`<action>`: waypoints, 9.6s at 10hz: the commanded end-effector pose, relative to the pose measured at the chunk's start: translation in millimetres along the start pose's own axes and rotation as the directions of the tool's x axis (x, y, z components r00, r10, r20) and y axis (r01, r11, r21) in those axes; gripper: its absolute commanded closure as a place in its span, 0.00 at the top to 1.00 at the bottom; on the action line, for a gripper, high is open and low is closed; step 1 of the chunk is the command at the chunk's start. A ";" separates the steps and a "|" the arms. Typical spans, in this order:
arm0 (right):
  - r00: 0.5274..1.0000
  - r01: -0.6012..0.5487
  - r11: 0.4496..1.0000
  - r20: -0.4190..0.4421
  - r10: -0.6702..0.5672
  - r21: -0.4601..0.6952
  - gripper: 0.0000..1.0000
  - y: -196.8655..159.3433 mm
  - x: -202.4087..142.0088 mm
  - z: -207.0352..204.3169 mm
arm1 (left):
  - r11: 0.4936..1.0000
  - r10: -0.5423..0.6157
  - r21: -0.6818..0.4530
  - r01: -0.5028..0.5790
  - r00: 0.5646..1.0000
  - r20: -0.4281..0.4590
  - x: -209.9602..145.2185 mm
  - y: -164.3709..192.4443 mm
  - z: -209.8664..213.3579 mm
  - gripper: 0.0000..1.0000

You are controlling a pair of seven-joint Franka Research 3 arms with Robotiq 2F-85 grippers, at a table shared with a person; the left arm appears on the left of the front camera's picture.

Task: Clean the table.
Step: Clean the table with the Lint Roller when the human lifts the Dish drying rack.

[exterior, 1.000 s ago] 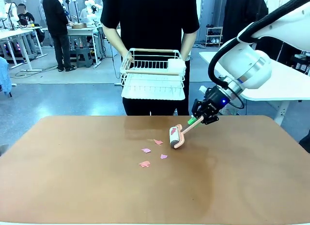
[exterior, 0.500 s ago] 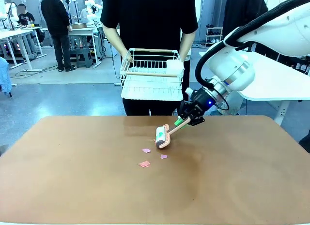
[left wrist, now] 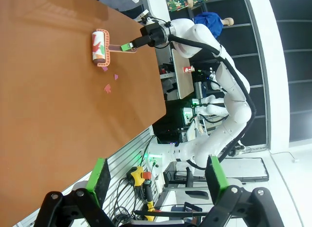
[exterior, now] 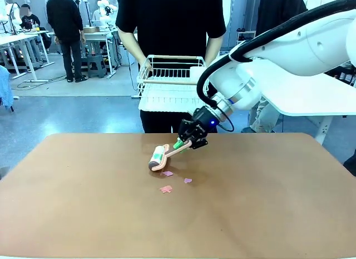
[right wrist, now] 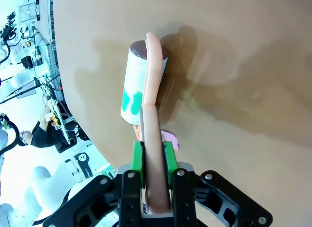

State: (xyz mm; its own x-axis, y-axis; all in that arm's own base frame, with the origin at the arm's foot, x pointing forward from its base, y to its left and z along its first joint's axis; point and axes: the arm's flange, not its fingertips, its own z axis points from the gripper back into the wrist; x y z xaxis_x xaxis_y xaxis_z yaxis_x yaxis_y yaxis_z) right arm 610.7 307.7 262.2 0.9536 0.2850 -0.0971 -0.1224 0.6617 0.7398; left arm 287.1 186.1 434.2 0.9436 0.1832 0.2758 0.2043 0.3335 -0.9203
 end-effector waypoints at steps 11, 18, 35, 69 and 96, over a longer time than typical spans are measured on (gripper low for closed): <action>0.984 -0.144 0.990 0.108 0.143 0.001 0.21 9.9 -73.4 89.7 | 1.000 -0.022 -0.020 0.022 1.000 0.003 -1.2 0.9 2.8 1.00; 0.994 0.049 0.998 -0.096 -0.053 -0.043 0.21 -116.3 -161.1 183.1 | 1.000 -0.022 -0.020 0.022 1.000 0.003 -1.2 0.9 2.8 1.00; 0.950 0.272 0.962 0.169 -0.264 -0.029 0.21 -97.2 -139.7 18.3 | 1.000 -0.022 -0.020 0.022 1.000 0.003 -1.2 0.9 2.8 1.00; 0.949 0.215 0.977 0.239 -0.205 -0.017 0.21 -97.1 -150.5 99.6 | 1.000 -0.022 -0.020 0.022 1.000 0.003 -1.2 0.9 2.8 1.00; 0.943 0.133 0.968 0.329 -0.057 -0.214 0.21 3.6 -214.5 273.7 | 1.000 -0.022 -0.020 0.022 1.000 0.003 -1.2 0.9 2.8 1.00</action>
State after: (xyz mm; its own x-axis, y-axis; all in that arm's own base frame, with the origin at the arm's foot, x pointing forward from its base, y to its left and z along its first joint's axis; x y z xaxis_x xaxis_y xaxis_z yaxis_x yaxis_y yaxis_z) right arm 491.2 57.6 462.8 0.9921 0.0083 0.1253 -0.0808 0.8061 0.5862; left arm 286.8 186.3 434.2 0.9436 0.1836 0.2755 0.2039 0.3336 -0.9204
